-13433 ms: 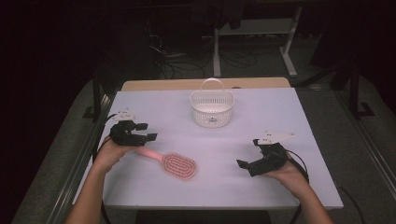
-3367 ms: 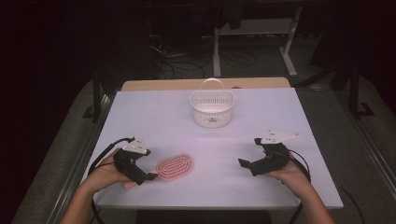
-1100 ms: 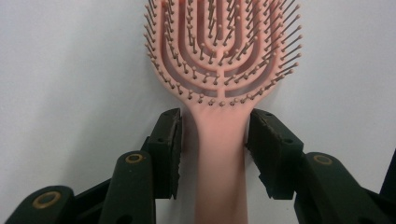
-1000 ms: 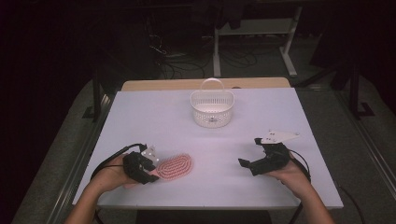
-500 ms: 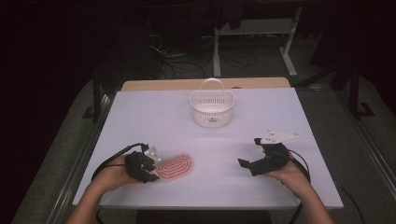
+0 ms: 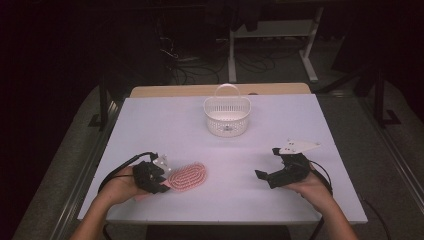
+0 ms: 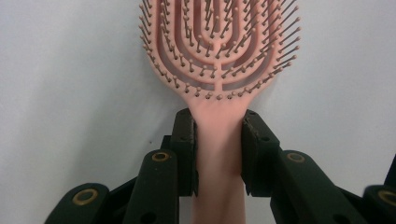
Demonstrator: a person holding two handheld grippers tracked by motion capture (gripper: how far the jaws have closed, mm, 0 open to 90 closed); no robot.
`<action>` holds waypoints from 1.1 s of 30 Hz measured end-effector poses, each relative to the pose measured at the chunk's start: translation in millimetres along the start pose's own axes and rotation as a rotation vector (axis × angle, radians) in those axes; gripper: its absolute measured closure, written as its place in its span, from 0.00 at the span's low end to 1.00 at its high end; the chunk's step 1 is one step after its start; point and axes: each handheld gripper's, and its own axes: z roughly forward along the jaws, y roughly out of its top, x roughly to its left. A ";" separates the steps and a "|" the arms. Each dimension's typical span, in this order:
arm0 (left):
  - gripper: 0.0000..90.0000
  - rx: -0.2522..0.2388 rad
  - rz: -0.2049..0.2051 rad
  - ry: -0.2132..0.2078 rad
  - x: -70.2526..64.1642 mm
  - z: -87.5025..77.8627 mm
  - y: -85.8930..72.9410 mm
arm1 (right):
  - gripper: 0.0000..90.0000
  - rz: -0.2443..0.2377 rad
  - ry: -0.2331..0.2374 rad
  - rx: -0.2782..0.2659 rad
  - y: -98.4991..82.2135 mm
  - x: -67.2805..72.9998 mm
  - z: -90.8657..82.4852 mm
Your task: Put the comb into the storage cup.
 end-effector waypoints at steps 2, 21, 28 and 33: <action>0.78 -0.002 -0.001 -0.002 0.2 -0.2 -0.1 | 0.00 0.001 -0.001 -0.001 0.0 -0.3 0.0; 0.78 -0.109 -0.007 -0.018 3.7 -12.1 -7.7 | 0.00 0.003 -0.002 0.000 -0.3 -1.1 -0.3; 0.78 -0.205 -0.035 -0.003 5.0 -17.4 -7.4 | 0.00 0.003 -0.001 0.001 -0.3 -1.2 -0.1; 0.78 -0.291 -0.066 -0.007 6.8 -18.9 -7.9 | 0.00 0.003 -0.001 0.001 -0.4 -1.2 0.2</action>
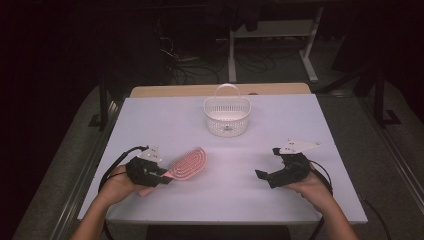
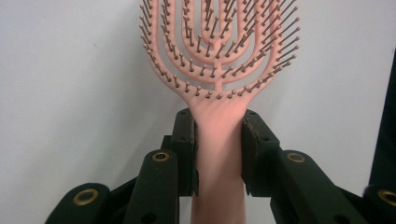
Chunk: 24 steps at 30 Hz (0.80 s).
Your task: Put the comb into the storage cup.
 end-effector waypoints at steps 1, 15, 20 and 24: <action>0.78 -0.012 -0.007 0.000 0.7 -0.4 0.3 | 0.00 0.000 0.001 0.000 0.0 0.0 -0.1; 0.78 -0.180 -0.067 0.014 1.9 -5.6 7.2 | 0.00 0.002 0.003 -0.002 0.2 -0.4 -0.4; 0.78 -0.218 -0.071 0.012 1.6 -6.0 13.6 | 0.00 0.001 0.003 -0.005 0.7 -0.7 -0.1; 0.78 -0.241 -0.074 0.010 3.3 -5.9 19.8 | 0.00 0.005 0.004 -0.006 1.2 -1.0 -0.5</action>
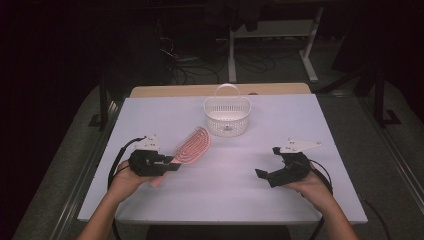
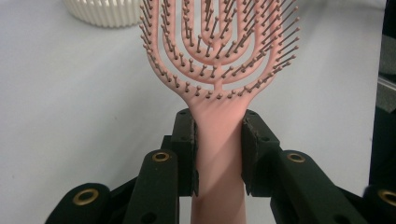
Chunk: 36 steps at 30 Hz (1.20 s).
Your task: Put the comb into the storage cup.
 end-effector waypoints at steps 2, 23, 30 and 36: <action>0.78 -0.013 -0.005 0.001 0.2 0.7 3.3 | 0.00 0.004 0.002 -0.003 0.2 -0.2 -0.2; 0.78 -0.068 0.028 -0.021 -2.7 19.0 29.6 | 0.00 0.021 0.003 -0.018 0.8 -1.7 0.2; 0.78 -0.076 0.052 -0.012 -6.2 31.3 37.9 | 0.00 0.019 0.003 -0.020 0.9 -1.8 -0.2; 0.78 -0.100 0.051 -0.015 -8.5 38.2 41.3 | 0.00 0.013 0.002 -0.022 2.8 -1.1 0.2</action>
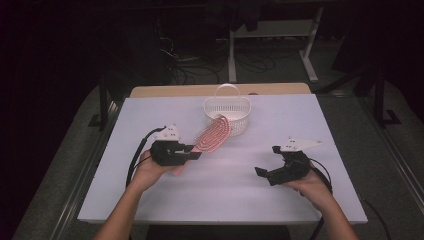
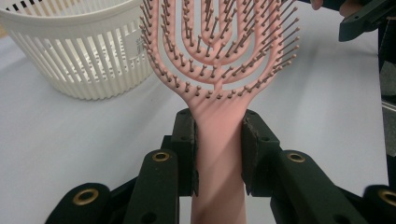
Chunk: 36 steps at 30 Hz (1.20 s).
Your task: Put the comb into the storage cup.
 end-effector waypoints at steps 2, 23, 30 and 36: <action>0.78 -0.016 -0.002 -0.001 0.1 0.4 0.9 | 0.00 0.004 0.001 -0.004 0.7 0.0 -0.5; 0.78 -0.057 -0.012 0.013 -3.9 4.4 0.5 | 0.00 0.008 0.053 -0.005 27.8 5.2 8.5; 0.78 -0.057 -0.008 0.022 -7.5 8.3 -1.0 | 0.00 0.031 0.071 -0.020 39.8 1.2 13.0; 0.78 -0.060 -0.008 0.036 -8.4 10.2 -2.0 | 0.00 0.031 0.088 -0.027 49.4 0.2 19.2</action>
